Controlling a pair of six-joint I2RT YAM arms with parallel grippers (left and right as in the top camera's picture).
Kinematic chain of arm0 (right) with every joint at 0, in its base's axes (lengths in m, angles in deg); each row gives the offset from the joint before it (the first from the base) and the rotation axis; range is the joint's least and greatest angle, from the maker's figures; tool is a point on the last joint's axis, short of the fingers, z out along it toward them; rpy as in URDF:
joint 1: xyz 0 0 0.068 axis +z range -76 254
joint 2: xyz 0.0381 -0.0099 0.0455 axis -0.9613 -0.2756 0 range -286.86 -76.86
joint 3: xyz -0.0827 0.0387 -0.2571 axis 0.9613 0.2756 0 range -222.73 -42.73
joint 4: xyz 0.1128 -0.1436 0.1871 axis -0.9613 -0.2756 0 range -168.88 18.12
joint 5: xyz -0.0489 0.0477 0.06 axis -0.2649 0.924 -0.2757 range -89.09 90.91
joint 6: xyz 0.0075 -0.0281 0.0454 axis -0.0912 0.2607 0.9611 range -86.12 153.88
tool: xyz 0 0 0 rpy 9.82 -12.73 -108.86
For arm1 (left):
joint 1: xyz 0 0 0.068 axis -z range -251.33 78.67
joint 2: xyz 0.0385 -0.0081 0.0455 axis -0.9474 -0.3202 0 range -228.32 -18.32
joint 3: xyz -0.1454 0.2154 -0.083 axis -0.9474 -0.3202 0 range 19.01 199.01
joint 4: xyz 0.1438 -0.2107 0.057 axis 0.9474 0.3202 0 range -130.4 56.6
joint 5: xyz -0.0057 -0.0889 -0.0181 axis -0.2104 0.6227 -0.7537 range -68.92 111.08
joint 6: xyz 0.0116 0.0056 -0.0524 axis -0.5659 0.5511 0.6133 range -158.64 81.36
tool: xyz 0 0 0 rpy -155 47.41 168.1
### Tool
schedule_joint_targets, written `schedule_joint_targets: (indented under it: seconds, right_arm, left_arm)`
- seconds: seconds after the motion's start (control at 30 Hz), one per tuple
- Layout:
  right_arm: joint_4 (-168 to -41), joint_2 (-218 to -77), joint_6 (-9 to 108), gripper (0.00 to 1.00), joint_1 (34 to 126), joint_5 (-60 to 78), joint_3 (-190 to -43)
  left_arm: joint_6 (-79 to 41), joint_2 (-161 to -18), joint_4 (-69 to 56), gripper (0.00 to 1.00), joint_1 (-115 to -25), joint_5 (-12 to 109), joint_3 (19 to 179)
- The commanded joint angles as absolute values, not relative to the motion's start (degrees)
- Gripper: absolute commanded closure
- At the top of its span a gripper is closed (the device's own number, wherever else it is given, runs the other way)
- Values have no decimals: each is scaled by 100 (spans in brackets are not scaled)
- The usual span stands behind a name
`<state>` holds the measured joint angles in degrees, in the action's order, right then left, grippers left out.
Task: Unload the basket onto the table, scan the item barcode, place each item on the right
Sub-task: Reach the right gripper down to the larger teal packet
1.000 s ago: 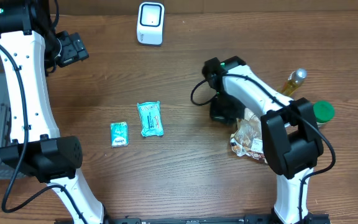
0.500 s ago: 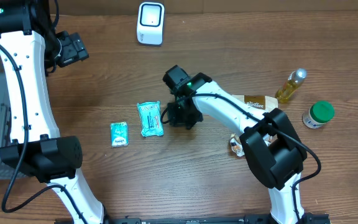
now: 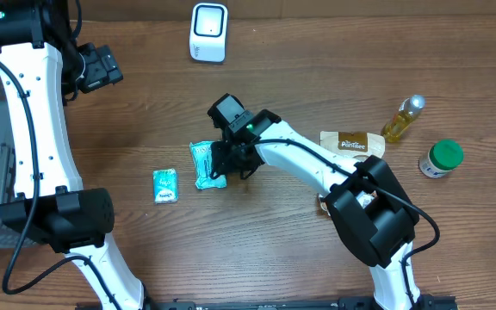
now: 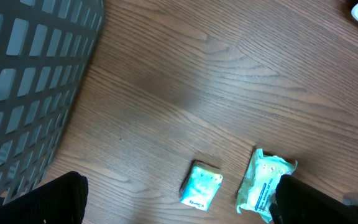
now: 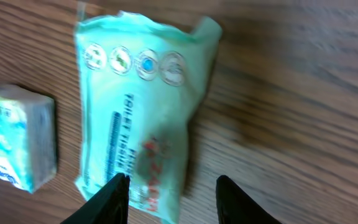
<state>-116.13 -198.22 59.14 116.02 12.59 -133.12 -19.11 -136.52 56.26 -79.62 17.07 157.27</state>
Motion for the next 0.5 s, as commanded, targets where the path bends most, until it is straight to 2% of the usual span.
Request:
schedule_joint_targets:
  seconds: [0.0, 0.3, 0.47]
  right_arm:
    - [-11432, -19839, 5914, 58, 11670, 1244, -13273]
    - [-11316, -20099, 5936, 55, 11718, 741, -13273]
    - [-11545, -20228, 6286, 58, 11712, 223, -13271]
  left_arm:
    - [-1935, -13520, 5639, 0, -7956, 1752, 15705]
    - [-1935, -13520, 5639, 0, -7956, 1752, 15705]
    - [-1935, -13520, 5639, 0, -7956, 1755, 15705]
